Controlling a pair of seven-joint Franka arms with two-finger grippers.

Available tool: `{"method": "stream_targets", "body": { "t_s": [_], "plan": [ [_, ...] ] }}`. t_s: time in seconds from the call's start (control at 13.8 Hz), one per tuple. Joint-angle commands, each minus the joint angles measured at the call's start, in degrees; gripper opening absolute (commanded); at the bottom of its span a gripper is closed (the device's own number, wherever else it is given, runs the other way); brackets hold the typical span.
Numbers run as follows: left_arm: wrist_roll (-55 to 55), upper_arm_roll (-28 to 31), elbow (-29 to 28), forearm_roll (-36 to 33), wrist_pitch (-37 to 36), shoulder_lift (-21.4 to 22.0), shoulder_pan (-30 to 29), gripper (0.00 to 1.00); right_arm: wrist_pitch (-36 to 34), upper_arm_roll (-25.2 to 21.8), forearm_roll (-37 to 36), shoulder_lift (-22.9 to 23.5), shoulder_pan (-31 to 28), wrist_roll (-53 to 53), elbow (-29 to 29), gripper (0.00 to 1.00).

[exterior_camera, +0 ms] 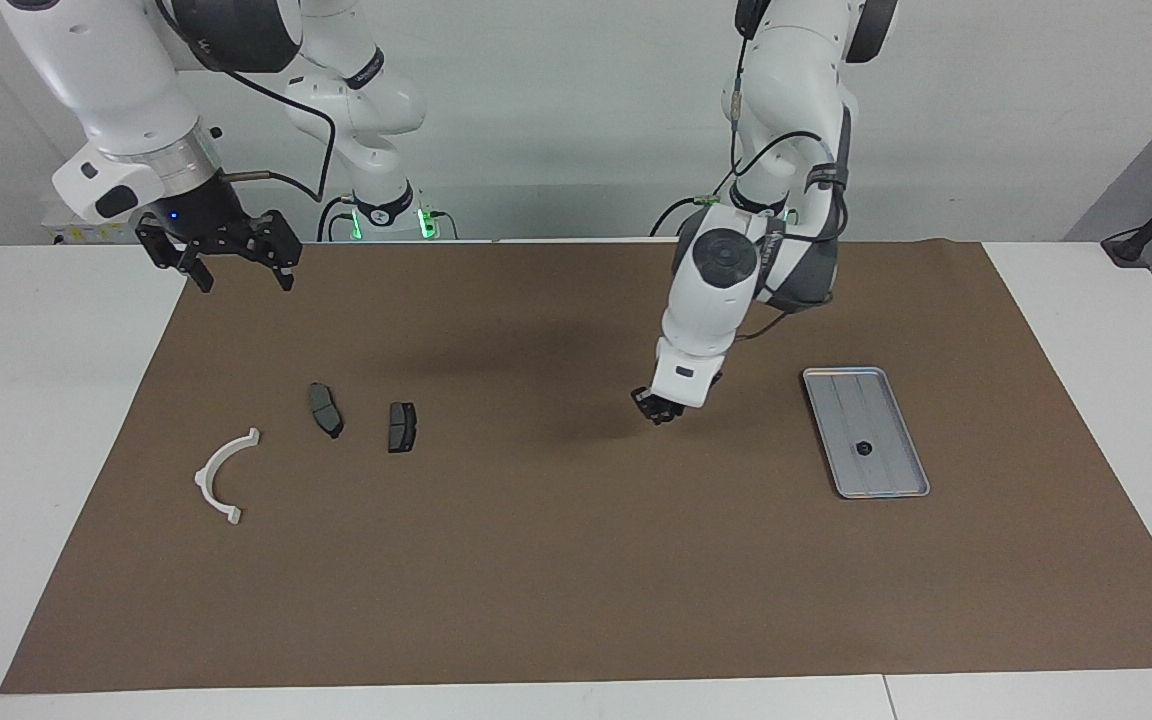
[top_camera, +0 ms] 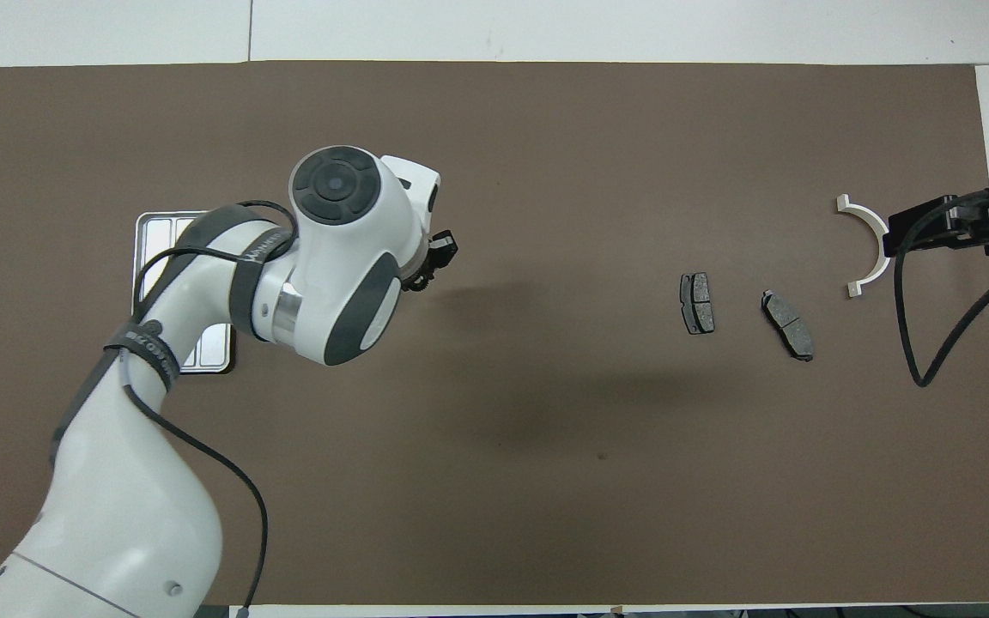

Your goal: Place bearing gear from tray to pile

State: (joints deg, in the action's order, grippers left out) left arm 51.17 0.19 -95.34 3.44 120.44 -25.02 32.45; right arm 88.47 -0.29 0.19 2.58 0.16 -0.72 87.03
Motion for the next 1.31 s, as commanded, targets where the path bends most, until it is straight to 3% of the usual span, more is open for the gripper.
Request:
{"method": "stream_targets", "body": {
  "t_s": [0.0,0.29,0.51,0.8,0.87,0.94,1.02,1.23],
  "plan": [
    [3.4,1.2,0.7,-0.5,2.5,-2.0,2.3,0.0,1.2,0.5,0.7,0.8,-0.1,1.2,0.1,1.0],
    [3.7,1.3,-2.6,-1.2,3.8,-1.7,3.3,0.0,1.3,0.5,0.3,4.8,3.5,-3.1,-2.0,1.0],
    [5.5,1.2,-7.5,-1.2,8.7,-0.7,4.4,0.0,1.4,0.6,-0.3,8.9,5.6,-6.6,-5.6,1.0],
    [5.5,1.2,-7.6,-1.2,8.8,-0.6,4.4,0.02,2.7,0.6,-0.4,12.0,7.0,-9.2,-7.1,1.0],
    [5.5,1.3,-7.2,-1.2,8.2,-0.6,4.4,0.28,3.8,0.6,-0.5,12.4,7.1,-9.5,-7.1,1.0],
    [5.5,1.4,-6.7,-1.2,7.9,-0.6,4.0,0.91,3.9,0.6,-0.5,12.8,7.8,-9.6,-7.2,1.0],
    [5.4,1.5,-5.3,-1.3,5.6,-0.6,3.8,1.0,4.0,0.6,-0.8,13.3,8.1,-9.9,-7.3,1.0],
    [4.7,2.1,-1.5,-3.2,-1.3,0.0,2.1,1.0,6.4,0.6,-0.8,14.7,9.2,-12.0,-7.4,1.0]
  ]
}}
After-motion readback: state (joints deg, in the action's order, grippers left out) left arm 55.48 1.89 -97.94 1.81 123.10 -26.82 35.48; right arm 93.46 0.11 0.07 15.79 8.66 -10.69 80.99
